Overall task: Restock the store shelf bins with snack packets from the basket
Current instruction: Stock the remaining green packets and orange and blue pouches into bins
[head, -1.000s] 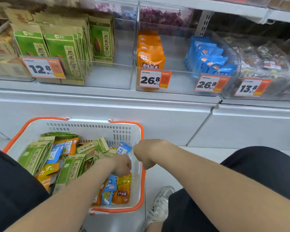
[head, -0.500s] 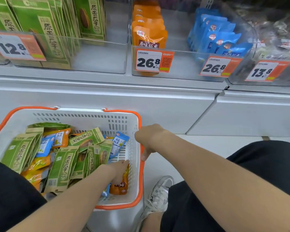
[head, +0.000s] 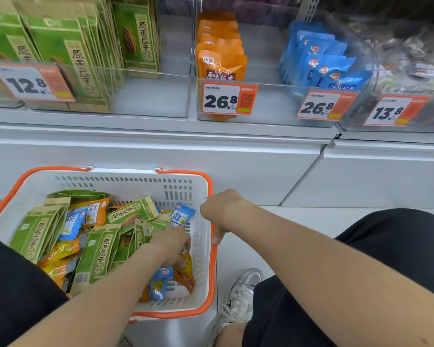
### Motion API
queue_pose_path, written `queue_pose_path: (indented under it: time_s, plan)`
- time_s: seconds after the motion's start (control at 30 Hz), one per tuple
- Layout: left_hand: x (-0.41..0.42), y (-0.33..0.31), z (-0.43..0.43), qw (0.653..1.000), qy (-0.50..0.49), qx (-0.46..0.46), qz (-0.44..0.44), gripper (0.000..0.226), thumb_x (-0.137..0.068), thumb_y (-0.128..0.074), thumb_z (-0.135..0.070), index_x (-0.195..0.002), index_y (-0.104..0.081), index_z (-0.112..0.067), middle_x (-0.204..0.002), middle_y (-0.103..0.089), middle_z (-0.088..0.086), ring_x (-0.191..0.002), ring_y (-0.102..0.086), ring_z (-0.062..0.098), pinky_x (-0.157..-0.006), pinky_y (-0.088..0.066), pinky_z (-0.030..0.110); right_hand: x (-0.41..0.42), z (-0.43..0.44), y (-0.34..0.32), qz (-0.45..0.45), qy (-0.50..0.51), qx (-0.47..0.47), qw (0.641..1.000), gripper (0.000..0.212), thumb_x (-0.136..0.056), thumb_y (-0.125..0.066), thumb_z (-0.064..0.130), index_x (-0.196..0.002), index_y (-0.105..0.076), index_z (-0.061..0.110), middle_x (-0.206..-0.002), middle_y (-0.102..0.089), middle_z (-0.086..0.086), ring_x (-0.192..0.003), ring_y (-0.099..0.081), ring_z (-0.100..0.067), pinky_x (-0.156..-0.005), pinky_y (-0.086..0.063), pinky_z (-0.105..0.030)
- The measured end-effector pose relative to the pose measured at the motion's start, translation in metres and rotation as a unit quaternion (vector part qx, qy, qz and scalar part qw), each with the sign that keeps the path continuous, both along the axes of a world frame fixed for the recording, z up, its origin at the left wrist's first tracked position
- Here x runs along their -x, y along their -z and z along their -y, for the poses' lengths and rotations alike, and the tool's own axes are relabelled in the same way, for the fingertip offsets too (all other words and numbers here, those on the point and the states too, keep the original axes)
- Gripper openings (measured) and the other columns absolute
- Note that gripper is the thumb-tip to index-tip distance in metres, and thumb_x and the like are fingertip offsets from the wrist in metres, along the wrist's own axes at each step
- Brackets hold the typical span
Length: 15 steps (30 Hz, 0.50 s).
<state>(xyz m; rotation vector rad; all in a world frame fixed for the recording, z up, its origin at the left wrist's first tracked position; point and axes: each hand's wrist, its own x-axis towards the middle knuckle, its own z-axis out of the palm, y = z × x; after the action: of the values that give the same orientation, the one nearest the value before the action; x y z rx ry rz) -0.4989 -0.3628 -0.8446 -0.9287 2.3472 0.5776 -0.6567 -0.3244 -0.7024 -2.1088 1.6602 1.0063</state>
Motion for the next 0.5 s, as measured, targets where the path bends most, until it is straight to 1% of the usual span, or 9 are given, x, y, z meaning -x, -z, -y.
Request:
queue_pose_path:
  time_s: [0.1, 0.17, 0.2, 0.23, 0.3, 0.37, 0.4, 0.43, 0.5]
  plan:
    - [-0.013, -0.014, 0.013, 0.988, -0.116, -0.040, -0.090, 0.045, -0.086, -0.082, -0.042, -0.122, -0.063, -0.025, -0.123, -0.062, 0.000, -0.107, -0.060, 0.021, -0.089, -0.054, 0.037, -0.001, -0.006, -0.005, 0.003, 0.004, 0.023, 1.000, 0.058, -0.081, -0.079, 0.060, -0.114, -0.059, 0.016, -0.082, -0.053, 0.002, -0.065, -0.051, -0.013, -0.053, -0.039, -0.028]
    - [-0.021, -0.025, 0.020, 0.966, -0.195, -0.033, -0.170, 0.048, -0.090, -0.077, -0.049, -0.128, -0.064, -0.024, -0.125, -0.064, -0.001, -0.107, -0.062, 0.021, -0.087, -0.053, 0.035, -0.001, -0.011, -0.011, 0.016, 0.023, 0.049, 0.998, 0.053, -0.082, -0.080, 0.056, -0.104, -0.050, 0.018, -0.079, -0.048, 0.002, -0.065, -0.049, -0.013, -0.059, -0.044, -0.030]
    - [-0.023, -0.031, 0.022, 0.948, -0.232, -0.024, -0.216, 0.048, -0.091, -0.075, -0.052, -0.129, -0.064, -0.024, -0.125, -0.064, -0.003, -0.105, -0.063, 0.020, -0.083, -0.051, 0.034, 0.000, -0.012, -0.015, 0.027, 0.042, 0.068, 0.996, 0.049, -0.085, -0.079, 0.053, -0.103, -0.049, 0.018, -0.080, -0.048, 0.002, -0.067, -0.051, -0.014, -0.062, -0.047, -0.031]
    - [-0.025, -0.038, 0.023, 0.928, -0.262, -0.014, -0.264, 0.046, -0.093, -0.073, -0.053, -0.127, -0.066, -0.023, -0.123, -0.066, -0.003, -0.103, -0.064, 0.020, -0.080, -0.049, 0.033, 0.001, -0.012, -0.019, 0.046, 0.067, 0.091, 0.993, 0.042, -0.090, -0.076, 0.048, -0.107, -0.052, 0.018, -0.085, -0.051, 0.002, -0.072, -0.054, -0.017, -0.066, -0.047, -0.033]
    - [-0.024, -0.057, 0.024, 0.882, -0.309, 0.005, -0.355, 0.034, -0.094, -0.071, -0.051, -0.112, -0.070, -0.022, -0.112, -0.071, -0.004, -0.101, -0.066, 0.019, -0.076, -0.045, 0.031, 0.007, -0.008, -0.026, 0.101, 0.137, 0.138, 0.976, 0.032, -0.099, -0.066, 0.036, -0.121, -0.057, 0.015, -0.108, -0.058, -0.004, -0.094, -0.061, -0.025, -0.074, -0.048, -0.036]
    - [-0.021, -0.080, 0.021, 0.826, -0.359, -0.003, -0.434, 0.027, -0.096, -0.071, -0.047, -0.097, -0.071, -0.020, -0.098, -0.072, -0.006, -0.094, -0.066, 0.015, -0.073, -0.045, 0.030, 0.014, -0.002, -0.036, 0.162, 0.213, 0.157, 0.951, 0.035, -0.099, -0.060, 0.028, -0.129, -0.058, 0.009, -0.126, -0.060, -0.011, -0.111, -0.062, -0.031, -0.086, -0.055, -0.040]
    - [-0.019, -0.091, 0.020, 0.799, -0.379, -0.009, -0.467, 0.028, -0.096, -0.071, -0.046, -0.092, -0.071, -0.018, -0.092, -0.071, -0.006, -0.088, -0.066, 0.014, -0.072, -0.046, 0.030, 0.016, 0.000, -0.045, 0.193, 0.246, 0.153, 0.938, 0.039, -0.096, -0.061, 0.025, -0.130, -0.060, 0.006, -0.127, -0.063, -0.014, -0.111, -0.064, -0.032, -0.089, -0.057, -0.042]
    - [-0.017, -0.102, 0.018, 0.771, -0.395, -0.017, -0.499, 0.032, -0.097, -0.070, -0.046, -0.087, -0.071, -0.016, -0.084, -0.071, -0.005, -0.081, -0.065, 0.015, -0.071, -0.048, 0.032, 0.019, 0.001, -0.054, 0.228, 0.279, 0.142, 0.922, 0.041, -0.093, -0.063, 0.023, -0.129, -0.063, 0.004, -0.123, -0.067, -0.015, -0.105, -0.067, -0.031, -0.087, -0.060, -0.042]
    - [-0.012, -0.123, 0.016, 0.708, -0.434, -0.045, -0.556, 0.037, -0.098, -0.069, -0.045, -0.081, -0.068, -0.012, -0.072, -0.066, -0.003, -0.069, -0.060, 0.015, -0.066, -0.047, 0.032, 0.021, 0.000, -0.073, 0.315, 0.347, 0.111, 0.876, 0.038, -0.090, -0.068, 0.023, -0.124, -0.067, 0.006, -0.110, -0.073, -0.015, -0.087, -0.070, -0.025, -0.073, -0.061, -0.035]
